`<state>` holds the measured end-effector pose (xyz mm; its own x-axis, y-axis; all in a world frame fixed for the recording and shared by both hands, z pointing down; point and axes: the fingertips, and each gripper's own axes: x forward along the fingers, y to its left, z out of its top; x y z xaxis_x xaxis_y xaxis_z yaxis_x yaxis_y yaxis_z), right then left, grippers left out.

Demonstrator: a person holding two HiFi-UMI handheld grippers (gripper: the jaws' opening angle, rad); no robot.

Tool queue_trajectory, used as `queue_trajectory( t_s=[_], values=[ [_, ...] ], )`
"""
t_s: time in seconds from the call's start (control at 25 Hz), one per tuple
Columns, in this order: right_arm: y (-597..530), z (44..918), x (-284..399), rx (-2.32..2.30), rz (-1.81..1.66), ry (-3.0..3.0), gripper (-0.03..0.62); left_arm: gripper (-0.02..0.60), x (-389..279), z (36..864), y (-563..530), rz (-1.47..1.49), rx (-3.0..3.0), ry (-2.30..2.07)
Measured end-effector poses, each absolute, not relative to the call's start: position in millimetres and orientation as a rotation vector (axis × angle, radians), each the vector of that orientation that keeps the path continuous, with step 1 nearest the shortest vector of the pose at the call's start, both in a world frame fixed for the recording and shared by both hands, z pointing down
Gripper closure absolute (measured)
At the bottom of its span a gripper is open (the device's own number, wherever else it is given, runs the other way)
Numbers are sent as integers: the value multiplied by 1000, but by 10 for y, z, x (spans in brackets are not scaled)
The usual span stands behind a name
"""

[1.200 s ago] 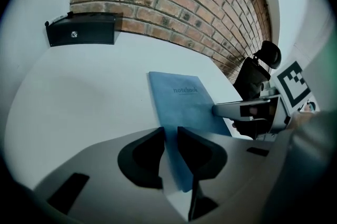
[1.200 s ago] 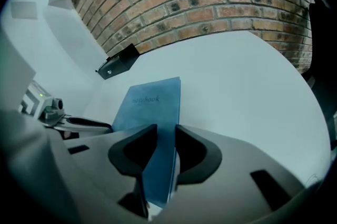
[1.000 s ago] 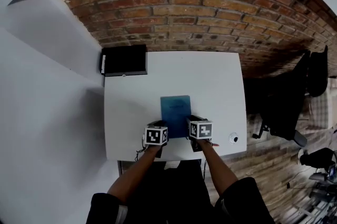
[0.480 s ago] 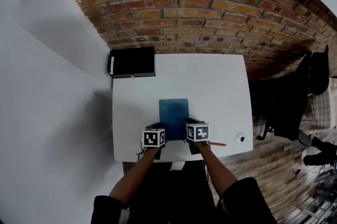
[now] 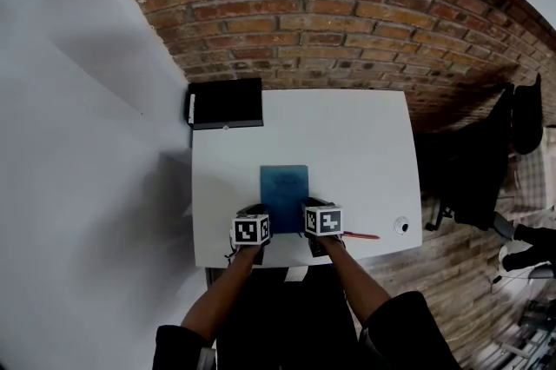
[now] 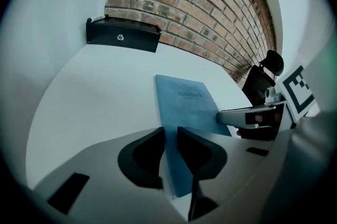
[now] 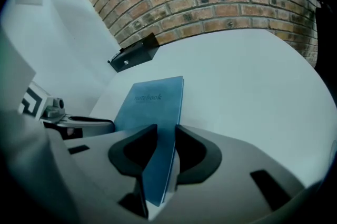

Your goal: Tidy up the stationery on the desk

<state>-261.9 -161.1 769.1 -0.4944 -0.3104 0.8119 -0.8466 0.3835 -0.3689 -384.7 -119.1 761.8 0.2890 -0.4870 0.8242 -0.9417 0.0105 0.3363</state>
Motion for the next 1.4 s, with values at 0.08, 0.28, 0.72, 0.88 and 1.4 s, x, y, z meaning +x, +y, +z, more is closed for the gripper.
queue_trajectory(
  t_s=[0.08, 0.28, 0.72, 0.88, 1.4],
  values=[
    [-1599, 7697, -2632, 999, 1051, -2000, 471, 495, -3862, 7623, -1176, 598, 1621, -1339],
    [-1578, 7693, -2640, 998, 1030, -2003, 470, 495, -3865, 7637, -1135, 609, 1615, -1340],
    [-1686, 7529, -2556, 1012, 865, -2086, 517, 495, -3929, 7571, -1125, 670, 1597, -1451],
    [-1649, 7302, -2477, 900, 814, -2200, 517, 495, -3928, 7407, -1122, 658, 1629, -1513],
    [-1416, 6952, -1484, 781, 586, -2292, 572, 566, -3284, 6855, -1240, 528, 1933, -1484]
  ],
)
